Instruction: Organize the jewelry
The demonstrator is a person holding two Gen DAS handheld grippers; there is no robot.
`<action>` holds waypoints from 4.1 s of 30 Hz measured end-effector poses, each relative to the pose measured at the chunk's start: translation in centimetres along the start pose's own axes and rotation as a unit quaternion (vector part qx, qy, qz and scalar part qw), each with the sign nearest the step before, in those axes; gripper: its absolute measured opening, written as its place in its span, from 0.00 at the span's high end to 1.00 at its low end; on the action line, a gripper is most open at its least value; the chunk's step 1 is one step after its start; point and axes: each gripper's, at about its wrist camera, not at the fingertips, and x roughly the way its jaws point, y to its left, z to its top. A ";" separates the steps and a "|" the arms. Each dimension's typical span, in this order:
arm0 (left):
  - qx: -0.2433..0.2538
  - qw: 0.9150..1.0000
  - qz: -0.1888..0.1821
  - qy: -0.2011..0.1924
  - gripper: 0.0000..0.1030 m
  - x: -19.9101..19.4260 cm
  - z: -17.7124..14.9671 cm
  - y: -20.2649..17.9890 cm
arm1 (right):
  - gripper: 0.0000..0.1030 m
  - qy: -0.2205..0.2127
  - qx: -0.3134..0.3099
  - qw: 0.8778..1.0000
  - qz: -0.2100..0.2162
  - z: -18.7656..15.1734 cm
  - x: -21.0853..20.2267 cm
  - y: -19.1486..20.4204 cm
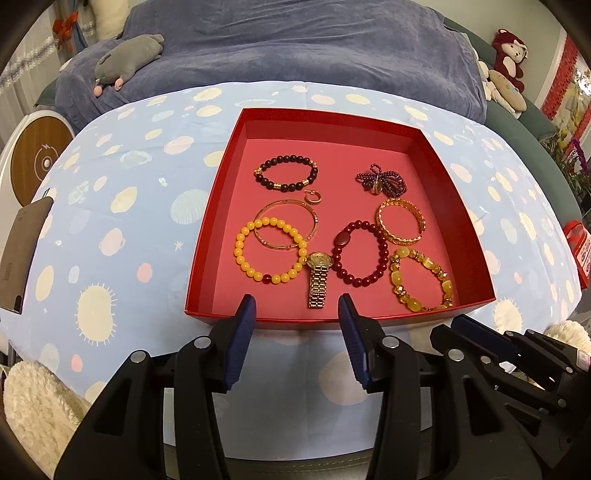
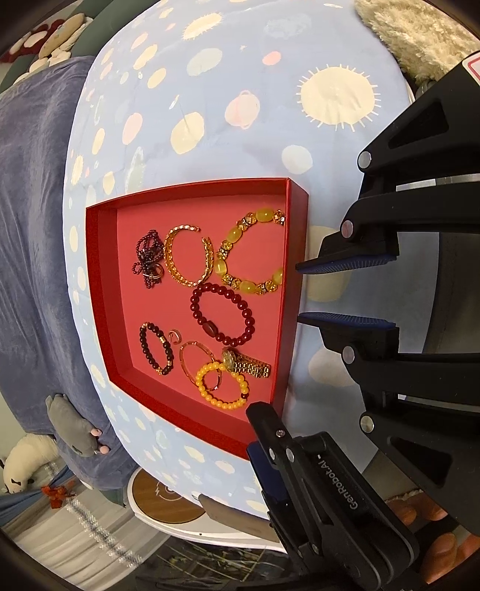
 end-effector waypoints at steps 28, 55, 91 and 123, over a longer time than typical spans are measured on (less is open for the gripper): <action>-0.045 0.999 -0.016 0.025 0.57 -0.1 -1.5 1.9 | 0.77 0.002 -0.017 1.000 0.002 1.5 1.4 1.2; -0.051 0.999 -0.009 -0.017 0.56 -0.1 3.5 1.8 | 0.76 -0.036 -0.001 0.999 0.001 4.8 0.6 1.5; -0.069 0.996 0.035 -0.049 0.20 -3.1 4.7 1.9 | 0.36 -0.091 0.029 0.995 -0.024 5.7 -4.0 0.2; -0.051 0.995 0.063 -0.054 0.11 -3.1 4.1 1.2 | 0.07 -0.094 0.029 0.992 -0.085 4.5 -4.2 -1.0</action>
